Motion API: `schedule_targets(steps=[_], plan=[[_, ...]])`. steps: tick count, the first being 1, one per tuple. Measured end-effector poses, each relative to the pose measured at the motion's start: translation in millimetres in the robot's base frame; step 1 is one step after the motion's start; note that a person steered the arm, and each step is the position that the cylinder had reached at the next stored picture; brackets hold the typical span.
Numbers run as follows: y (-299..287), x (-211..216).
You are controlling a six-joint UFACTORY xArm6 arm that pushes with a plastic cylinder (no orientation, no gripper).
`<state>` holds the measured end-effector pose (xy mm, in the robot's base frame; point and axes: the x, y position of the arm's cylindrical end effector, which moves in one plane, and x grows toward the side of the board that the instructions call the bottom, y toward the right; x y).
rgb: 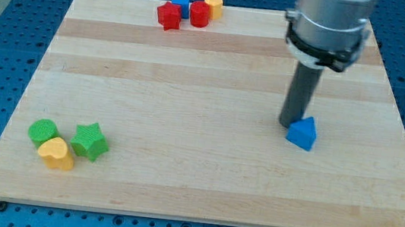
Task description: Point your arm at the blue cube
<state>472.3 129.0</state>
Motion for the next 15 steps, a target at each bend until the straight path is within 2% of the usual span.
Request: schedule_targets(steps=[2,3,4,7,9,10,12,13,15], plan=[[8.0,65.7],[-6.5,26.3],[-66.9,5.0],[-256.1,-7.3],[-330.9,-121.5],[-361.5,-163.7],[-373.7,-261.6],[-374.1,-281.3],[-359.9,-280.5]])
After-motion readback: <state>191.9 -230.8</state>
